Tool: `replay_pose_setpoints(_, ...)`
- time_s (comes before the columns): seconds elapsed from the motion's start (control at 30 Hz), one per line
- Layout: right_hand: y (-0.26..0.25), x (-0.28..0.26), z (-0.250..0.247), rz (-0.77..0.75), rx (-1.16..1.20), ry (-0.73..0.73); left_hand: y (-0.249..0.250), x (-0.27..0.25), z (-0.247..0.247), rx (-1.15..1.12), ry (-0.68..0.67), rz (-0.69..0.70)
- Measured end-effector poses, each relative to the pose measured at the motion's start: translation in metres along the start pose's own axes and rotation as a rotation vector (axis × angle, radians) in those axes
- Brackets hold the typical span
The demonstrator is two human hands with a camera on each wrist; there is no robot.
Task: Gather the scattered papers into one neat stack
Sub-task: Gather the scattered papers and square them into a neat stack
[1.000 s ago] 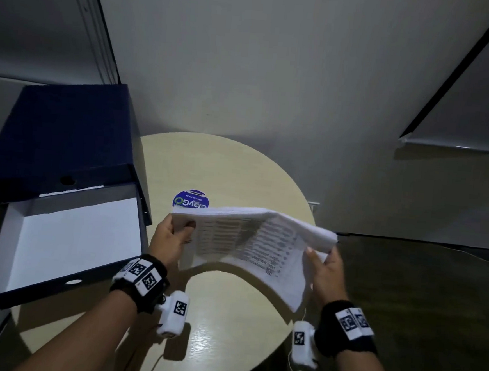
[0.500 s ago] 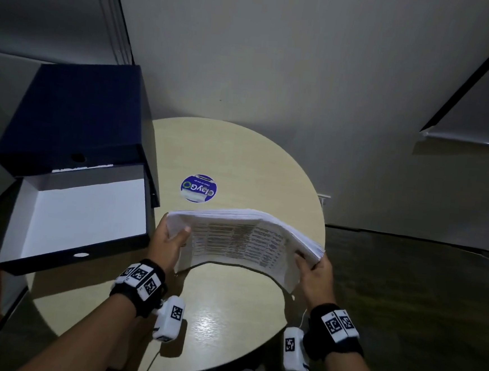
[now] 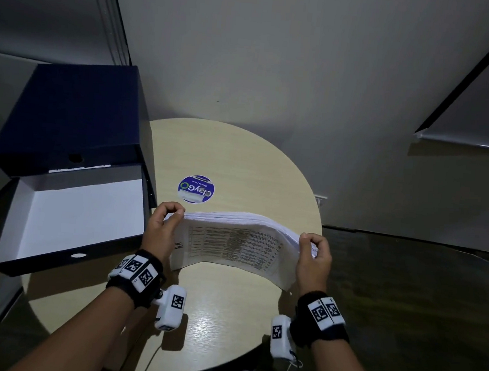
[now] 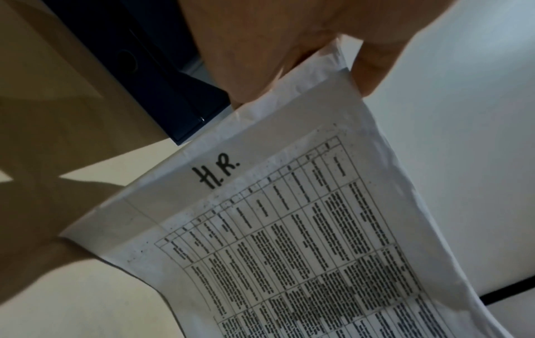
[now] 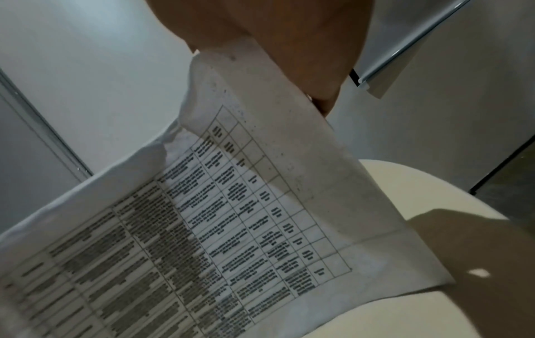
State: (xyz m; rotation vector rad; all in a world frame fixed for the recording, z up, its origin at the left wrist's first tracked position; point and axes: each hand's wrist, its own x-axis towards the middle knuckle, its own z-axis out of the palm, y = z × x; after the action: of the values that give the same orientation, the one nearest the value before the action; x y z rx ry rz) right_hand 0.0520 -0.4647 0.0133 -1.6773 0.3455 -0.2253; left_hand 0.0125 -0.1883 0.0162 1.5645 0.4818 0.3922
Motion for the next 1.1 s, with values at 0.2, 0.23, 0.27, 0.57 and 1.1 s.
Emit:
replay_pose_setpoints(0.2,-0.001,0.002,-0.003,-0.049,0.014,-0.015,0.0,-0.004,-0.002,-0.056,-0.02,0.0)
replay_pose_setpoints(0.23,0.0,0.001,-0.006,-0.049,0.045,-0.039,0.001,-0.005,-0.004,-0.083,-0.038,0.003)
replay_pose_setpoints(0.27,0.003,0.0,-0.011,-0.046,0.09,-0.084,0.0,-0.006,-0.007,-0.113,-0.075,-0.002)
replay_pose_setpoints(0.57,0.01,-0.011,-0.02,0.011,-0.09,-0.185,-0.01,-0.006,-0.008,0.116,-0.08,-0.11)
replay_pose_setpoints(1.1,0.007,-0.007,-0.021,0.082,-0.102,-0.178,-0.006,-0.004,0.003,0.085,-0.094,-0.071)
